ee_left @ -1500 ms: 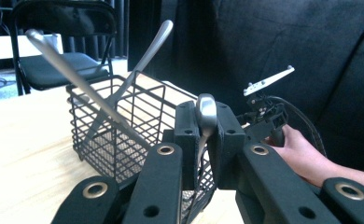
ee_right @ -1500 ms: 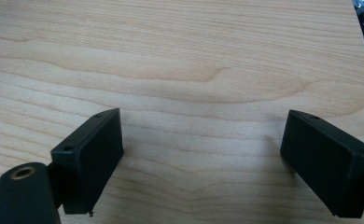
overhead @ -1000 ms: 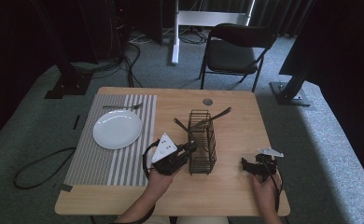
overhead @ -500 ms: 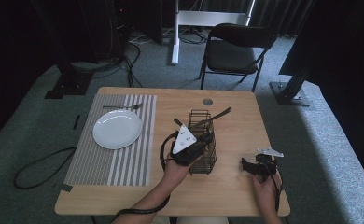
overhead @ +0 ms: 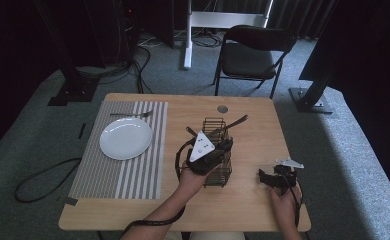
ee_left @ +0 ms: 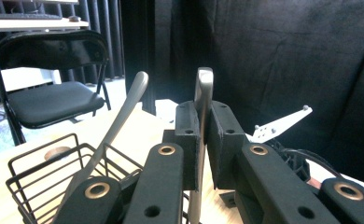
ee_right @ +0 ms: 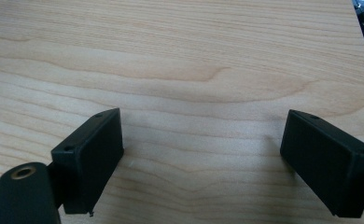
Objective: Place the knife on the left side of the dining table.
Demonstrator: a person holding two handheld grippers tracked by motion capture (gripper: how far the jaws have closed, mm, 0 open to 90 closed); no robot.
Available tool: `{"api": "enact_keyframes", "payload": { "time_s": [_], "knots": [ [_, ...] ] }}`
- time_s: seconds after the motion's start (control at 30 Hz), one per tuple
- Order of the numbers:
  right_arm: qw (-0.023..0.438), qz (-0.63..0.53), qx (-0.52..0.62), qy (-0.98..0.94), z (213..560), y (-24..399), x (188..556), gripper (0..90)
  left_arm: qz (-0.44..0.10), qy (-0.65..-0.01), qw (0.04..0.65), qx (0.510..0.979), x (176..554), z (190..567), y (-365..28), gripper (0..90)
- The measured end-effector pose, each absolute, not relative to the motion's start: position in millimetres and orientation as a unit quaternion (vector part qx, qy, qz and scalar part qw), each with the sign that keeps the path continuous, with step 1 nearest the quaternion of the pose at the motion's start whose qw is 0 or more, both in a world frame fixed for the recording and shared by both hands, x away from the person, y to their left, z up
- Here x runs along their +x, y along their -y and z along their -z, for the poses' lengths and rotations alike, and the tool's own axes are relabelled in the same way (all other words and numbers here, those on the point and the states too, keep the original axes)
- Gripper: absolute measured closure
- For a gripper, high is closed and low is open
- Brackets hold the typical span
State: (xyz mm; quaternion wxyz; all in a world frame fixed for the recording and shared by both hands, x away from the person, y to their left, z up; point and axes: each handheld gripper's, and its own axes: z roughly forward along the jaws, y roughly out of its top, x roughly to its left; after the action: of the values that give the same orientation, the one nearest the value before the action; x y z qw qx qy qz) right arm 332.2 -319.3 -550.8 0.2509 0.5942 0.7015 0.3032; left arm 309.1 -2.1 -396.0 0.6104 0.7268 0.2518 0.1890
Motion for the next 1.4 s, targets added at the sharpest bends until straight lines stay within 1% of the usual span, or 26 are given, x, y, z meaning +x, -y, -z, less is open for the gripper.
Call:
{"api": "enact_keyframes", "payload": {
  "time_s": [0.13,0.3,0.43,0.53,0.83,0.93,1.03,1.07,1.17,1.4],
  "knots": [
    [0.251,-0.303,0.594,-0.702,550.6,319.4,332.0,12.2,-0.177,-0.255,0.621,0.720,309.4,389.0,-1.3,84.0],
    [0.251,-0.303,0.595,-0.701,550.7,319.3,332.0,12.2,-0.190,-0.239,0.630,0.714,302.7,368.9,-5.5,84.0],
    [0.251,-0.303,0.595,-0.701,550.7,319.2,332.0,12.2,-0.190,-0.236,0.637,0.709,298.0,352.1,-11.0,84.0],
    [0.251,-0.303,0.595,-0.701,550.8,319.2,332.0,12.2,-0.202,-0.232,0.642,0.703,292.4,339.3,-16.3,83.9],
    [0.251,-0.303,0.595,-0.701,550.7,319.2,332.0,12.2,-0.212,-0.227,0.659,0.685,276.9,310.7,-41.9,83.9],
    [0.251,-0.303,0.595,-0.701,550.7,319.1,331.9,12.2,-0.223,-0.227,0.661,0.680,269.1,300.3,-59.9,83.9],
    [0.251,-0.303,0.595,-0.701,550.7,319.1,331.9,12.2,-0.228,-0.231,0.662,0.675,267.2,298.6,-64.8,83.9],
    [0.251,-0.303,0.595,-0.701,550.7,319.1,331.9,12.2,-0.236,-0.240,0.661,0.671,264.6,295.3,-76.5,83.9],
    [0.251,-0.303,0.596,-0.700,550.7,319.0,331.8,12.2,-0.248,-0.256,0.655,0.666,263.6,295.5,-90.6,83.9],
    [0.251,-0.303,0.597,-0.699,550.8,318.7,331.7,12.2,-0.260,-0.304,0.642,0.654,269.1,310.0,-122.8,83.9]
  ]
}}
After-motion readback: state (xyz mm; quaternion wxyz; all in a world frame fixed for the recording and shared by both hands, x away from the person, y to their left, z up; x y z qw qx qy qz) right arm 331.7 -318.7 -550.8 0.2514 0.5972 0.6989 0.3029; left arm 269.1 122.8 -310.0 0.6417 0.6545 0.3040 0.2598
